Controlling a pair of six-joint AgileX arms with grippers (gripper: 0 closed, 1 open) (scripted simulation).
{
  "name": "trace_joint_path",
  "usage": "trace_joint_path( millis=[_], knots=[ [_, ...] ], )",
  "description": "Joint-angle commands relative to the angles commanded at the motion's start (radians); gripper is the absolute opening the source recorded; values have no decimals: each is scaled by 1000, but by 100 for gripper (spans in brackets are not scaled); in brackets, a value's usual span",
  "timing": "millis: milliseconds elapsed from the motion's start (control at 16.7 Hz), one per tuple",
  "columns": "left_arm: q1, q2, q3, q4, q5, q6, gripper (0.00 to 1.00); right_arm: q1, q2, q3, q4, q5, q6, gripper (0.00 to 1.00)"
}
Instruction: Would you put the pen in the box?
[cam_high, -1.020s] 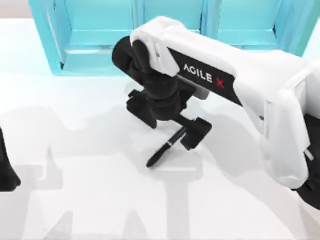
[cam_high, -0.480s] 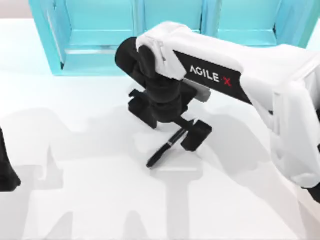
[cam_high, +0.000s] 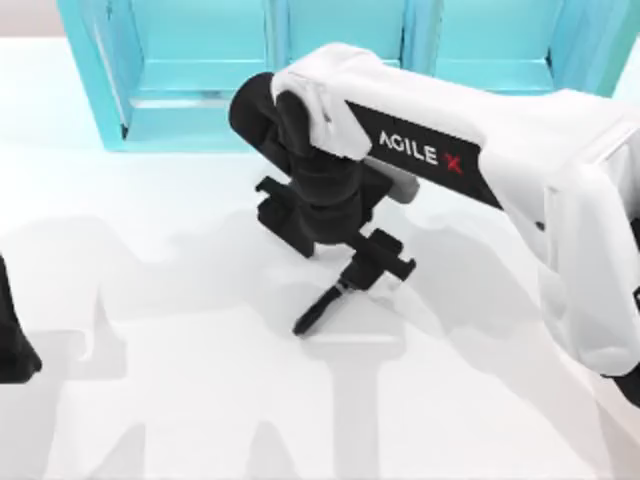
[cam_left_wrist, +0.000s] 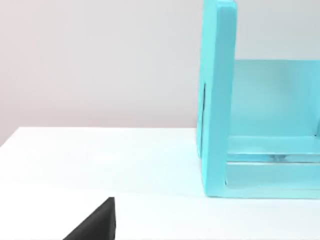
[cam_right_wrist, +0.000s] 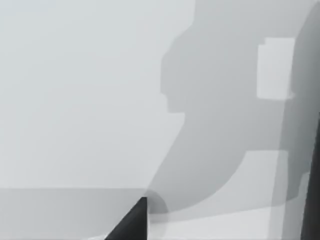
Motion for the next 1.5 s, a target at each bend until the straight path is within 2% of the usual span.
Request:
trace_joint_path(
  millis=[300,360,780,1020,1200,1500],
  knots=[
    [0,0,0,0,0,0,100,0,0,0,0,0,0,2],
    [0,0,0,0,0,0,100,0,0,0,0,0,0,0],
    [0,0,0,0,0,0,100,0,0,0,0,0,0,0],
    [0,0,0,0,0,0,100,9,-27,74,-20,-11,20,0],
    [0,0,0,0,0,0,100,11,8,208,-133,-15,23,0],
    [0,0,0,0,0,0,100,11,69,547,-374,-14,20,0]
  ],
)
